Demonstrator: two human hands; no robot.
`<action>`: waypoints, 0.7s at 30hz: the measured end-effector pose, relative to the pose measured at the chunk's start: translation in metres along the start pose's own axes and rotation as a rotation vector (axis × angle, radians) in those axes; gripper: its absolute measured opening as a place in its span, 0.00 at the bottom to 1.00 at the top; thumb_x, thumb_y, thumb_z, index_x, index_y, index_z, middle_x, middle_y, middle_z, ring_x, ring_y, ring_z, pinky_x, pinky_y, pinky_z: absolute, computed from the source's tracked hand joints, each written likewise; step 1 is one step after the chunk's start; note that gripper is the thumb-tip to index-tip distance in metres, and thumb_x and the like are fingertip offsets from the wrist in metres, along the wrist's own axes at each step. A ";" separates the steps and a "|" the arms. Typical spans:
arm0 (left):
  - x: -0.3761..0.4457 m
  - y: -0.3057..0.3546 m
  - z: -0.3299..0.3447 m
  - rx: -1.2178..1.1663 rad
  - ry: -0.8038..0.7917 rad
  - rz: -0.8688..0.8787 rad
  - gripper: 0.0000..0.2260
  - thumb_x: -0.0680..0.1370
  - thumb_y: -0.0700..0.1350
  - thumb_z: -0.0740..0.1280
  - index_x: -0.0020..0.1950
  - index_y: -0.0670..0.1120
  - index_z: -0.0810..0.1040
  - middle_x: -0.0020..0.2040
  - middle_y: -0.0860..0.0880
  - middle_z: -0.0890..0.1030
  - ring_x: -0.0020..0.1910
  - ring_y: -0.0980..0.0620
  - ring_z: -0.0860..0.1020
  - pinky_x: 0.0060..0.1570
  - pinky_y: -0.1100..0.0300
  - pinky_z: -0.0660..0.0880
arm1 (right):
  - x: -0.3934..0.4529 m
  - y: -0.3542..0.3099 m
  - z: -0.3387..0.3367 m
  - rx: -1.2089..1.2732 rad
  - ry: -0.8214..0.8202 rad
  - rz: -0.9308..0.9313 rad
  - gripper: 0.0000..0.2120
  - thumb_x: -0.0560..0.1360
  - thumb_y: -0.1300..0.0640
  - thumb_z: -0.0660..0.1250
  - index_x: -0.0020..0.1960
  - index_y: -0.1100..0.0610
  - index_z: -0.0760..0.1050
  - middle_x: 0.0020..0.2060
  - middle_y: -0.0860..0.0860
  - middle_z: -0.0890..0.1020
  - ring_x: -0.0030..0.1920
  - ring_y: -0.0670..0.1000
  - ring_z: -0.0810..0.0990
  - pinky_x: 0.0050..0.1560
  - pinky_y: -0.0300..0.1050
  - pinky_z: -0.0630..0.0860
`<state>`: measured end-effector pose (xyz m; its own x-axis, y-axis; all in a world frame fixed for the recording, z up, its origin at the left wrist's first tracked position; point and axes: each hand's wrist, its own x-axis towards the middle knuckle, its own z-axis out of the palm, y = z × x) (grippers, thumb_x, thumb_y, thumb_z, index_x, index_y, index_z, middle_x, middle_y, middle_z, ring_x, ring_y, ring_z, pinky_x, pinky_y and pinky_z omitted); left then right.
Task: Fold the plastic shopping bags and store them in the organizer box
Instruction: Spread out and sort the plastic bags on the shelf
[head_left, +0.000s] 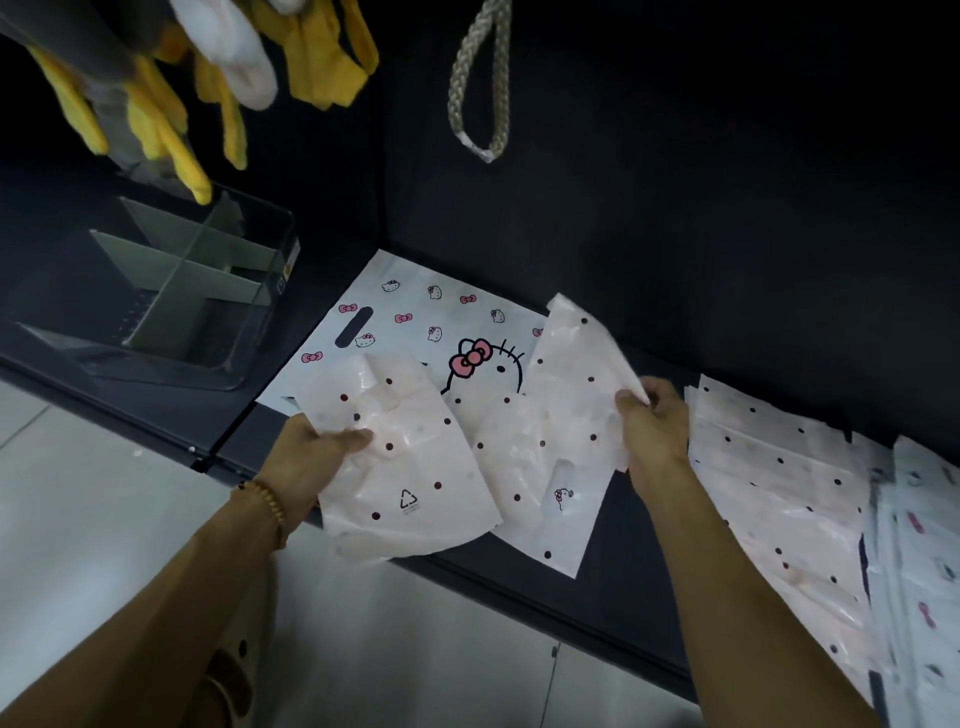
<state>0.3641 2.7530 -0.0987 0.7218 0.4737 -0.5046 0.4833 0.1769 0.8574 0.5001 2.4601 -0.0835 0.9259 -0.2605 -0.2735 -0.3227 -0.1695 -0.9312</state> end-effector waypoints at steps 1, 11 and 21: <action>-0.001 0.000 0.001 -0.002 -0.005 -0.004 0.04 0.74 0.37 0.70 0.42 0.46 0.81 0.35 0.49 0.84 0.31 0.49 0.82 0.26 0.56 0.76 | -0.003 -0.008 -0.003 0.154 -0.042 0.045 0.10 0.77 0.64 0.65 0.53 0.51 0.75 0.53 0.55 0.81 0.48 0.52 0.81 0.52 0.53 0.80; -0.015 0.013 0.013 -0.193 -0.046 -0.070 0.09 0.73 0.36 0.70 0.52 0.44 0.80 0.43 0.46 0.85 0.39 0.46 0.83 0.36 0.54 0.78 | -0.044 -0.056 0.008 0.588 -0.639 0.138 0.25 0.74 0.73 0.59 0.64 0.52 0.75 0.47 0.53 0.85 0.35 0.48 0.82 0.30 0.39 0.76; -0.030 0.013 0.011 -0.396 -0.293 -0.116 0.24 0.76 0.62 0.61 0.61 0.45 0.78 0.53 0.44 0.84 0.47 0.45 0.83 0.37 0.53 0.80 | -0.083 -0.009 0.055 -0.474 -0.890 -0.125 0.27 0.72 0.67 0.62 0.62 0.40 0.73 0.54 0.39 0.80 0.49 0.44 0.81 0.43 0.36 0.77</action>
<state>0.3543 2.7317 -0.0737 0.8107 0.1791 -0.5574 0.3847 0.5549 0.7377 0.4371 2.5352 -0.0659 0.7058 0.5548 -0.4405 -0.0788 -0.5564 -0.8271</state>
